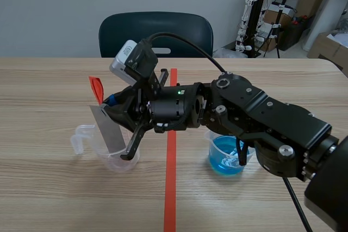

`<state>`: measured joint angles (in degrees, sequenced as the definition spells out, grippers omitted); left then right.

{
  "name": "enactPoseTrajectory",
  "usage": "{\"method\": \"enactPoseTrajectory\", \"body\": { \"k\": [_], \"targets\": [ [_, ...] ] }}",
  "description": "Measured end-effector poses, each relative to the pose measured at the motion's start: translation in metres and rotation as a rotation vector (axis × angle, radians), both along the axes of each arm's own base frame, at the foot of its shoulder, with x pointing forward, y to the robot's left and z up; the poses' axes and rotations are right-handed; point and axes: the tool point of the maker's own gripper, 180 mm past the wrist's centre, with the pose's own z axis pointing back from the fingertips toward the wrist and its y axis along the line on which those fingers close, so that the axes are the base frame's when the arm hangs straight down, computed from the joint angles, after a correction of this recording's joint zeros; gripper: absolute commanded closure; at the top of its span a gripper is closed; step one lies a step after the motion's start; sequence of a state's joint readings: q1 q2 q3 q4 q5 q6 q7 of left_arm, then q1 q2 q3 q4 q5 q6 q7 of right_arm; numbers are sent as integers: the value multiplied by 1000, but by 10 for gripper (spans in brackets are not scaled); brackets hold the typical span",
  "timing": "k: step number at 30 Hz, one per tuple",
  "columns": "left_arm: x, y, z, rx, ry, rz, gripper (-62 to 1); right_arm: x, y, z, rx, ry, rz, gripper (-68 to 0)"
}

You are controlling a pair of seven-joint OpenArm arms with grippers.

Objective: Do the redox reaction experiment. put the plate into the left beaker

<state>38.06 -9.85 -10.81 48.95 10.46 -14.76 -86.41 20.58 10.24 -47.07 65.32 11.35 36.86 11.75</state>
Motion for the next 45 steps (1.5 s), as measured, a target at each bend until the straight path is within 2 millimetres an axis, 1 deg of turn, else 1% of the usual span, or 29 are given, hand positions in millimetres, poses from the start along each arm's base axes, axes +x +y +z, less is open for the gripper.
{"method": "enactPoseTrajectory", "body": {
  "k": [4, 7, 8, 11, 14, 16, 20, 26, 29, 37, 41, 45],
  "targets": [
    [0, 0, 0, 0, 0, 0, -572, 1, -4, -1, -4, -2, -3, -318],
    [0, 0, 0, 0, 0, 0, -572, 2, -7, -3, -12, -2, -6, -491],
    [0, 0, 0, 0, 0, 0, -572, 2, -7, -3, -12, -2, -6, -532],
    [0, 0, 0, 0, 0, 0, -572, 3, -7, -3, -12, -4, -11, -606],
    [0, 0, 0, 0, 0, 0, -572, 9, -9, -3, -13, -16, -43, -665],
    [0, 0, 0, 0, 0, 0, -572, 11, -10, -3, -13, -21, -56, -679],
    [0, 0, 0, 0, 0, 0, -572, 11, -9, 0, 6, -5, -61, -679],
    [0, 0, 0, 0, 0, 0, -572, 22, -9, 17, 80, 56, -87, -679],
    [0, 0, 0, 0, 0, 0, -572, 26, -9, 22, 89, 63, -93, -679],
    [0, 0, 0, 0, 0, 0, -572, 27, -8, 25, 83, 83, -91, -679],
    [0, 0, 0, 0, 0, 0, -572, 27, -4, 40, 103, 48, -75, -679],
    [0, 0, 0, 0, 0, 0, -572, 23, 0, 48, 102, 30, -60, -679]
  ]
}}
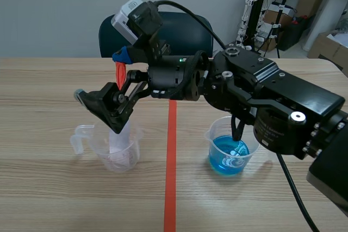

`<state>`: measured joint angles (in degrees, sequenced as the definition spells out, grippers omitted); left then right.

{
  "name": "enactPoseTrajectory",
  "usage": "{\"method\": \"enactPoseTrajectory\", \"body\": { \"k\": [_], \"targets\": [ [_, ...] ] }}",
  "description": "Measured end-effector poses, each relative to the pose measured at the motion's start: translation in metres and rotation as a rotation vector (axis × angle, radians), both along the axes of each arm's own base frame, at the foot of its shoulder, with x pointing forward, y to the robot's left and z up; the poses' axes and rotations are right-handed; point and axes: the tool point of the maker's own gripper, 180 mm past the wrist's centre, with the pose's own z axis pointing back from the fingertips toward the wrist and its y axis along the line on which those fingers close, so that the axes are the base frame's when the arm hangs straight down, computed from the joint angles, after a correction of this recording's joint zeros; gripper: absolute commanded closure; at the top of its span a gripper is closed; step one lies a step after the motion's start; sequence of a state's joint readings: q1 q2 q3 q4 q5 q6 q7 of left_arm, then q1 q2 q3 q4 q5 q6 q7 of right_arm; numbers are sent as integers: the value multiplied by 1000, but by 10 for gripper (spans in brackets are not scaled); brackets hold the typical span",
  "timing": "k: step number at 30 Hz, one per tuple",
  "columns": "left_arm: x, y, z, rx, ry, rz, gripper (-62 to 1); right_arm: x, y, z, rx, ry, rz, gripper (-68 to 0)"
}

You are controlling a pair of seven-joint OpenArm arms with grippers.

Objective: Do the redox reaction experiment. put the plate into the left beaker

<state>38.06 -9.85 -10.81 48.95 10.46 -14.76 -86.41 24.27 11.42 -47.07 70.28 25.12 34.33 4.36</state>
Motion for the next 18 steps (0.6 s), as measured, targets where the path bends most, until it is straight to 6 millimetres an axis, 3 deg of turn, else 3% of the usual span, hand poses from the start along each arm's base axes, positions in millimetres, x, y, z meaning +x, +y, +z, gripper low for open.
{"method": "enactPoseTrajectory", "body": {
  "k": [5, 18],
  "targets": [
    [0, 0, 0, 0, 0, 0, -572, -2, 3, 9, 15, -19, 10, -679],
    [0, 0, 0, 0, 0, 0, -572, -3, 3, 9, 16, -20, 11, -679]
  ]
}}
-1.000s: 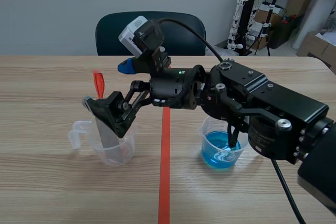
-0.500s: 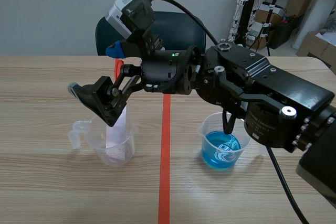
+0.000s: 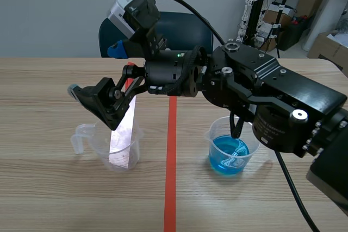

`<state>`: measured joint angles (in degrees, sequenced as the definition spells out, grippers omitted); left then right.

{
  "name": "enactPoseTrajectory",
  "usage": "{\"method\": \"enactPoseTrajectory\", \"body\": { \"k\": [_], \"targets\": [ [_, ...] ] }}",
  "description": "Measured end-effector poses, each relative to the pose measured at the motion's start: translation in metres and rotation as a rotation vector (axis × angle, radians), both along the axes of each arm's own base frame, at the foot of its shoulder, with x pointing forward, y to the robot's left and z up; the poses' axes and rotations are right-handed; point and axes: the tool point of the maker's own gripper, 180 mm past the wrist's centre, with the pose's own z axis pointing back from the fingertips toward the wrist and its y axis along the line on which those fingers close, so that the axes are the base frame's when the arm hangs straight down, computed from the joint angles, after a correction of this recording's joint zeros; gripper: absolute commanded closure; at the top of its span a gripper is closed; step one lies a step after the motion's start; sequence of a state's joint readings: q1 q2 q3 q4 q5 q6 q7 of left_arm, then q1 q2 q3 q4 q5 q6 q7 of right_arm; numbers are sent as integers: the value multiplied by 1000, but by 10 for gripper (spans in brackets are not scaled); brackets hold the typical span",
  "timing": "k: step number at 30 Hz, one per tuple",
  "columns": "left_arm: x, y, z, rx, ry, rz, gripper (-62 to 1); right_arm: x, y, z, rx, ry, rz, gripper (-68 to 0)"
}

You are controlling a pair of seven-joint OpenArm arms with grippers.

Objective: Do the redox reaction experiment. put the plate into the left beaker

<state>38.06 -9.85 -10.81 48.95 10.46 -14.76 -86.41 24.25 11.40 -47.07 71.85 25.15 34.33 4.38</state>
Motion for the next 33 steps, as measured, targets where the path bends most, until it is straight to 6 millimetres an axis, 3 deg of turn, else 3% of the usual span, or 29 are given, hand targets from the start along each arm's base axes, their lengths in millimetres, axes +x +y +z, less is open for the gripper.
{"method": "enactPoseTrajectory", "body": {
  "k": [33],
  "targets": [
    [0, 0, 0, 0, 0, 0, -572, 0, 0, -2, -11, 3, 0, -679]
  ]
}}
